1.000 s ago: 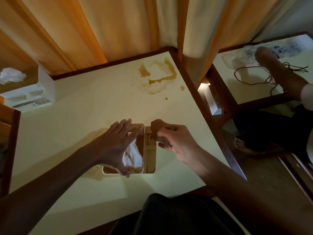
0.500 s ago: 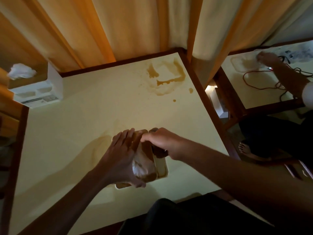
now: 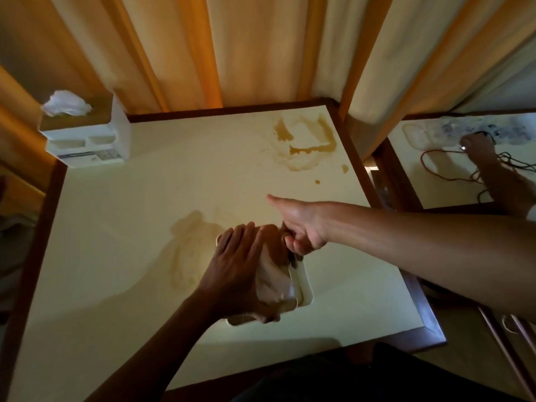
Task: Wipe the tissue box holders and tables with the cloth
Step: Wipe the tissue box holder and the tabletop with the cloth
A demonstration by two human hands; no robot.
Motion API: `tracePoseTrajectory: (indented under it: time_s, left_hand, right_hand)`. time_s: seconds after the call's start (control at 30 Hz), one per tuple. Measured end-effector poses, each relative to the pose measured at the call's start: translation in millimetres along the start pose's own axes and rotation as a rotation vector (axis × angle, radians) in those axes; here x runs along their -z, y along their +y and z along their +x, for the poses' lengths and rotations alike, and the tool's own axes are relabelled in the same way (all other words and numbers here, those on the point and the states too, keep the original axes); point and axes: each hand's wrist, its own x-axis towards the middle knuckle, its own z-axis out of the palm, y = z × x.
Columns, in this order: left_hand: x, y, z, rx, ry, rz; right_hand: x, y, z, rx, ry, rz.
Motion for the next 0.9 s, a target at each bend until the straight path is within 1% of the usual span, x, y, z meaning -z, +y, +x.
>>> tracePoseTrajectory:
  time_s: [0.2,0.33,0.4,0.5,0.6,0.63,0.7,0.83,0.9]
  left_hand:
    - [-4.7,-1.7,0.5,0.005,0.019,0.001]
    - [-6.4,-2.9,-1.6,-0.001,0.053,-0.019]
    - [-6.9,-3.8,-1.6,-0.006,0.066,-0.032]
    - [-6.8,-2.9,-2.1,-0.015,0.092,-0.037]
    - [-5.2,-3.7,-2.8,-0.033,0.117,-0.053]
    - [-5.2,-4.2,-2.7,-0.037,0.118,-0.055]
    - [-4.8,-4.4,-2.9,-0.037,0.124,-0.056]
    - [-5.3,-3.8,-3.1,-0.025,0.129,-0.032]
    - [-7.1,-4.4,-2.2,-0.029,0.151,-0.034]
  right_hand:
    - [-16.2,8.1,8.5,0.019,0.069,-0.039]
    - [8.6,-5.5,-2.9,0.014,-0.024,-0.116]
    - [6.6,-6.9,0.4,0.024,-0.03,-0.136]
    - [-6.4,7.5,8.6,-0.013,-0.022,-0.215]
    - [9.2,3.9,2.0,-0.006,-0.119,-0.348]
    - [16.5,-2.5,-2.5,0.003,-0.14,-0.356]
    - [19.0,-9.8,-4.4,0.011,-0.116,-0.331]
    - [-6.0,3.5,9.9,-0.002,-0.013,-0.307]
    - [1.3,3.3,5.5,0.018,-0.045,-0.344]
